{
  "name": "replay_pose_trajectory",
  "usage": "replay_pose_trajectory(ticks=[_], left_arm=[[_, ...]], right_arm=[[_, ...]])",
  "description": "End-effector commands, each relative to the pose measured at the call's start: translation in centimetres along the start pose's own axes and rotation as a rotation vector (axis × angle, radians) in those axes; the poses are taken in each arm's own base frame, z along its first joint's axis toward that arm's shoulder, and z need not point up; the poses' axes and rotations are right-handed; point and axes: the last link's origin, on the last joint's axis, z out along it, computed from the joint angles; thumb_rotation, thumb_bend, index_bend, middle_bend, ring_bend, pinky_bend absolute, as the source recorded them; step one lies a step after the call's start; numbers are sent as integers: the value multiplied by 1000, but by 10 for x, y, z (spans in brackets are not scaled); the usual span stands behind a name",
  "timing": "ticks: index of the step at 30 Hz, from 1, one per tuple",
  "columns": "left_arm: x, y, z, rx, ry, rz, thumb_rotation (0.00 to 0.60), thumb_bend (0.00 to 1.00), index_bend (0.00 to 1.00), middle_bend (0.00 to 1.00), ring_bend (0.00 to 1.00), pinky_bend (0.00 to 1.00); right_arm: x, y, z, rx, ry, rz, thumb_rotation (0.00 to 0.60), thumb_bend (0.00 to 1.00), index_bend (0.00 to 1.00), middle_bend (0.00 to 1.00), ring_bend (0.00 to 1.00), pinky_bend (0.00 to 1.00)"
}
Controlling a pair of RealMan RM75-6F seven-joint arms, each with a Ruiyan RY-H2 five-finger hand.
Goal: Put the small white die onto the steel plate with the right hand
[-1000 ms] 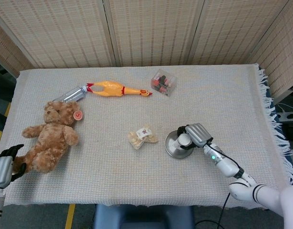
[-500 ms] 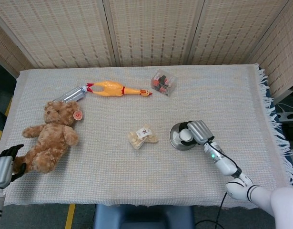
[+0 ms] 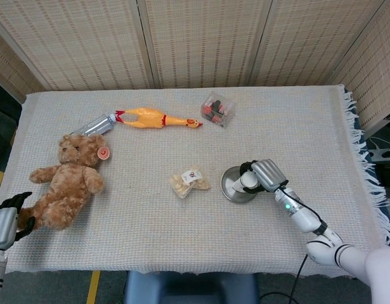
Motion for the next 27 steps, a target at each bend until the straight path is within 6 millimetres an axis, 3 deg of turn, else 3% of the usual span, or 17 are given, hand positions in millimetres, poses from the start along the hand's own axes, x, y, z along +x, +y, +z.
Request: replay_pose_trajectory(ticks=[1,5,13,27], left_arm=[[0,0,0,0,-1,1,600,404,194,215,251,404],[0,0,0,1,-4,3,600,403,194,215,251,404],[0,0,0,2,-4,2,600,403,194,215,251,404],[0,0,0,4,-3,-1,600,403,194,215,251,404]], right_arm=[[-3,3,1,-19,61,-55,600,86,535,493,464,744],[-3,-1,0,-1,45,17,600,85,535,494,464,744],[3,-16,-12,64,-76,324,600,85,535,493,464,744],[25,3,-30,40,99,135,600,85,535,494,464,744]])
